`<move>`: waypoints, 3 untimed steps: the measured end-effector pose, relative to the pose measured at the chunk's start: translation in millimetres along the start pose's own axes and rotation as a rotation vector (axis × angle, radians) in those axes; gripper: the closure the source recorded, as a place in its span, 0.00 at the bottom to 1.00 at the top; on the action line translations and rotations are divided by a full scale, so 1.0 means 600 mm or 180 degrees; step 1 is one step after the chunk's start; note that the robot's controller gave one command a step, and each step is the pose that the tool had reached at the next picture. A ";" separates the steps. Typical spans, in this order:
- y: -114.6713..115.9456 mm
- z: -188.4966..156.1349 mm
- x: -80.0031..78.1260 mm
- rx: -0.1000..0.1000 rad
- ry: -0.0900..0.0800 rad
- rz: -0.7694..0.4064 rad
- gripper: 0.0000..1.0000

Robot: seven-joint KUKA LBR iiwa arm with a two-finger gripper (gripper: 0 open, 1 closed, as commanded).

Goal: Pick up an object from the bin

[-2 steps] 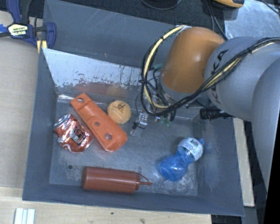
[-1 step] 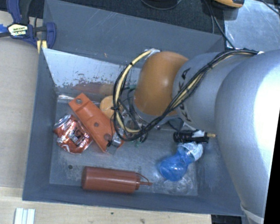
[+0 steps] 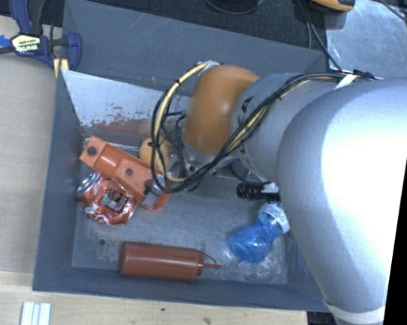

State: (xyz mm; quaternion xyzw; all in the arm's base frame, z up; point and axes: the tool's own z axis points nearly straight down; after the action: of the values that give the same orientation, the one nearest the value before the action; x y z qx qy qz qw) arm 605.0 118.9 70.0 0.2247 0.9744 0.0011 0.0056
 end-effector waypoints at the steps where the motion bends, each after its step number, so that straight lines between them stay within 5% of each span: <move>1: 0.082 -0.006 0.100 0.0079 0.0048 0.0450 1.00; 3: 0.081 -0.013 0.101 0.0076 0.0048 0.0449 1.00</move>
Offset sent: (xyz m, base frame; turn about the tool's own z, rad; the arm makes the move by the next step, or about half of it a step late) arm 0.0000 0.0000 0.0000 0.0000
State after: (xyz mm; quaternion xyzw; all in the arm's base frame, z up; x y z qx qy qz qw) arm 571.5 189.3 77.4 0.2928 0.9561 -0.0085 -0.0045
